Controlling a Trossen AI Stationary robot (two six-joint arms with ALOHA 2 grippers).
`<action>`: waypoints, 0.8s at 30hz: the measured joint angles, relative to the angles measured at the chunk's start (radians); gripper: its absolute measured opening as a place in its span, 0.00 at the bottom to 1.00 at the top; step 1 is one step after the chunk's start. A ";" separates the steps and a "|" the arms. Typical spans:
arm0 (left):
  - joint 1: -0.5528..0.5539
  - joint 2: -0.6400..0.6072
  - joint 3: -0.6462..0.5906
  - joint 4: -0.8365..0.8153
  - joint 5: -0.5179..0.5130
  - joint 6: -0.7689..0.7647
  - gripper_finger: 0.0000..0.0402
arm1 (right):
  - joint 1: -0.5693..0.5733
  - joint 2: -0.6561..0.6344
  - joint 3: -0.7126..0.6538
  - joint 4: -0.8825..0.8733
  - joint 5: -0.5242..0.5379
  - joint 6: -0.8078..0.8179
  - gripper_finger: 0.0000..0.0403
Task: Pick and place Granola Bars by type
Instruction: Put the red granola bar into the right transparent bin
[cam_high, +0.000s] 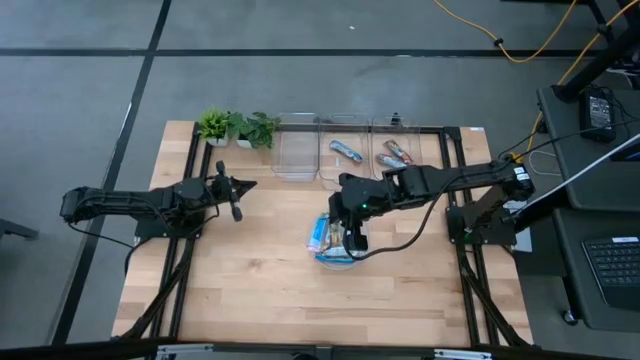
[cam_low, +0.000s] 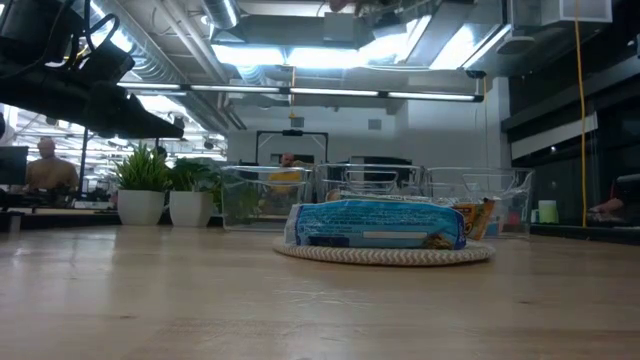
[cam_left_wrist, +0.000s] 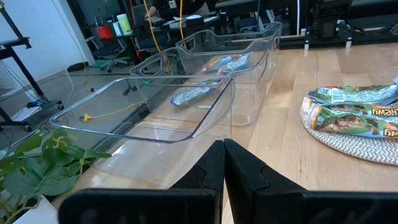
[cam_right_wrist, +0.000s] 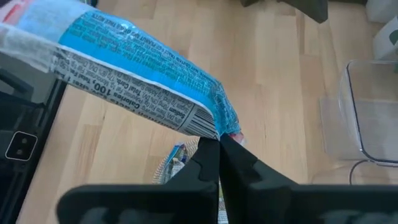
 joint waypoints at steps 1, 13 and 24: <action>0.000 0.000 0.000 0.000 0.000 0.000 0.01 | -0.005 0.000 0.000 -0.006 0.000 0.000 0.01; 0.000 0.000 0.000 0.000 0.000 0.000 0.01 | -0.088 -0.121 0.000 -0.195 0.253 0.067 0.01; 0.000 0.000 0.000 0.000 0.000 0.000 0.01 | -0.118 -0.239 0.000 -0.257 0.324 0.157 0.00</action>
